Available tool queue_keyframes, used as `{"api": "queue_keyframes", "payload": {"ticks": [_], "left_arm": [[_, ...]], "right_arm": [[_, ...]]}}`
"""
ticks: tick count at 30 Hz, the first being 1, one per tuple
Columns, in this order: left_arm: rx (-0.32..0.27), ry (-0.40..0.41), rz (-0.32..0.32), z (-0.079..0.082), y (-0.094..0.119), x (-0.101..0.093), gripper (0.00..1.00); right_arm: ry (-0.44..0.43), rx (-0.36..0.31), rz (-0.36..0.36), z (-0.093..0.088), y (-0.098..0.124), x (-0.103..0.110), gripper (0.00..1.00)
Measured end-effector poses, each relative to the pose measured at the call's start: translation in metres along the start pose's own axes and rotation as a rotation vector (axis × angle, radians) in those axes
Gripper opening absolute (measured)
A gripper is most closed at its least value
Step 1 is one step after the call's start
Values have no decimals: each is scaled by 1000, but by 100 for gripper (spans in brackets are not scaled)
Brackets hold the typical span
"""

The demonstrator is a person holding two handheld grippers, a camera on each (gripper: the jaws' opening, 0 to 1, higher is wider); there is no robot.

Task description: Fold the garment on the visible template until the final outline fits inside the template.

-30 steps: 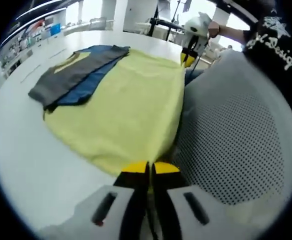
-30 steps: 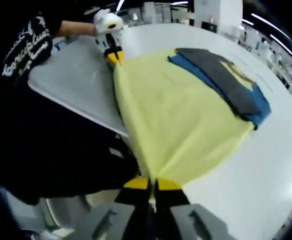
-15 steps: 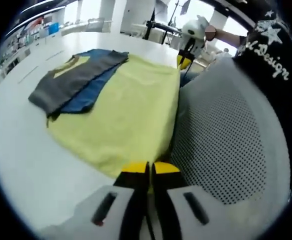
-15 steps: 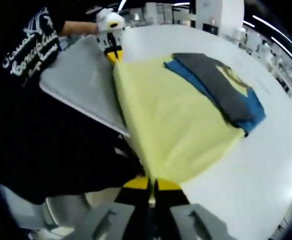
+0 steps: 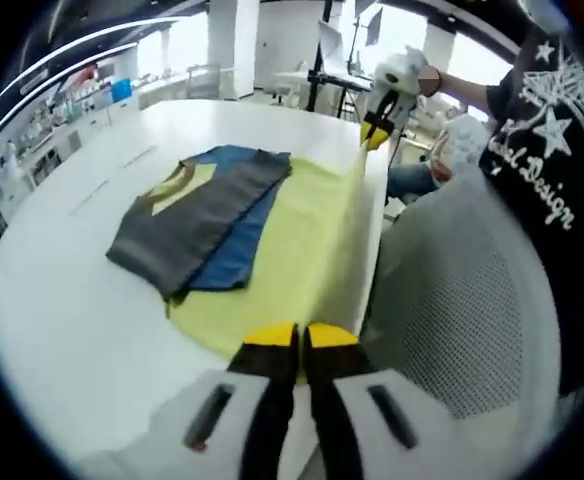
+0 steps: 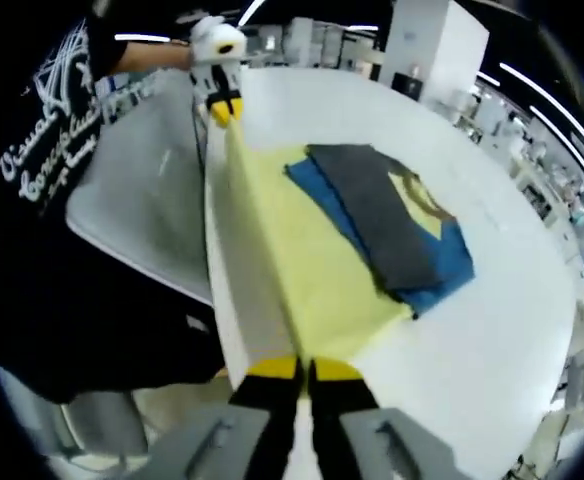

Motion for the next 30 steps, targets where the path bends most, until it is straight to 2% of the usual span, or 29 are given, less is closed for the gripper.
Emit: {"api": "queue_keyframes", "payload": {"ticks": [7, 9, 11, 14, 17, 23, 30], "left_arm": [[-42, -16, 69, 16, 7, 19, 0], [-38, -23, 114, 20, 7, 27, 0], [-43, -30, 124, 23, 7, 31, 0], [-63, -36, 177, 31, 9, 43, 0], [-66, -50, 223, 35, 10, 53, 0], [-78, -71, 314, 46, 14, 74, 0], [-90, -96, 379, 59, 16, 97, 0]], "right_arm": [[16, -26, -52, 12, 6, -19, 0], [20, -35, -64, 16, 8, -24, 0], [25, -40, -84, 21, 10, -30, 0], [31, -54, -116, 27, 12, -39, 0], [1, -98, -169, 36, 14, -53, 0], [2, -132, -255, 51, 18, -70, 0], [-12, -144, -327, 64, 20, -88, 0]]}}
Point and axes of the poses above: the point that each gripper's makers call its tool centre point, and the gripper's own axes: y roughly backward along the fingers, x roughly to its left, z roughly out of its top, the point moved 2 cm from there along y, roughly backward along the fingers, and after that the axes turned 7 degrees about -y, right-handed, at the moved point
